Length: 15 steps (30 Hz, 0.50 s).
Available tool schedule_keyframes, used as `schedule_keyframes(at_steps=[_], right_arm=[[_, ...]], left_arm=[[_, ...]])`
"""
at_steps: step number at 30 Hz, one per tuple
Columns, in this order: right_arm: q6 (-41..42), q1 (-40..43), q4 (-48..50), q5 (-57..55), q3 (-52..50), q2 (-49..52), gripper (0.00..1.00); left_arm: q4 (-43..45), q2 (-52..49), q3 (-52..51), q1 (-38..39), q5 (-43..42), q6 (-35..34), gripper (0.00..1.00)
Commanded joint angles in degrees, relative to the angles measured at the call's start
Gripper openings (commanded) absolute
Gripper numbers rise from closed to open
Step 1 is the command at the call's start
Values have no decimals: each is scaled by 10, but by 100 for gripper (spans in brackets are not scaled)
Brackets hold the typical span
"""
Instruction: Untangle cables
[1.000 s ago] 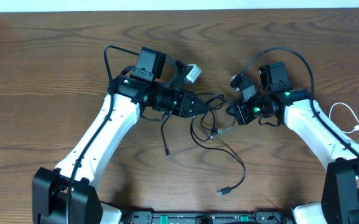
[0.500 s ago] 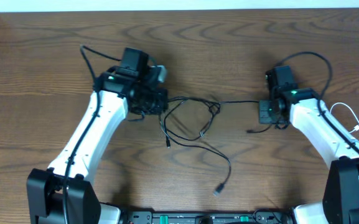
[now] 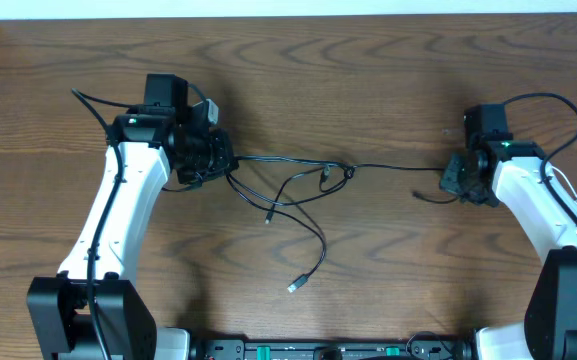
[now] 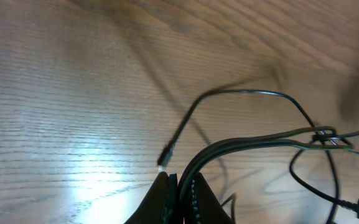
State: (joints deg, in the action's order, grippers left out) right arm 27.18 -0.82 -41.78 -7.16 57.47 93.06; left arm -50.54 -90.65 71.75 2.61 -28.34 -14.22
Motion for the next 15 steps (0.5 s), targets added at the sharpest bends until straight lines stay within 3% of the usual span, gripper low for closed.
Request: schedule_keyframes(at_steps=[1,3,5,8,9,11,15], right_arm=[[7,22,23,5,-2,-1,8],[-47,22,57,101,-2,-1,14],[-103,20,91,205,-2,-1,26],[-192,8,141,381,-2,-1,66],[-202,2,154,416,-2,-1,72],[-205,-12,173,452,-2,-1,79],[-233,-54,179,464,-2,-1,80]], left_arm=[[2,-2,12,-18,-25,-11,8],[9,-2,12,-12,-71,-4,7],[19,-2,12,0,-113,0,7],[37,-2,12,23,-184,37,7],[43,-2,12,33,-206,48,7],[53,-2,12,53,-247,76,7],[68,-2,12,92,-316,122,7]])
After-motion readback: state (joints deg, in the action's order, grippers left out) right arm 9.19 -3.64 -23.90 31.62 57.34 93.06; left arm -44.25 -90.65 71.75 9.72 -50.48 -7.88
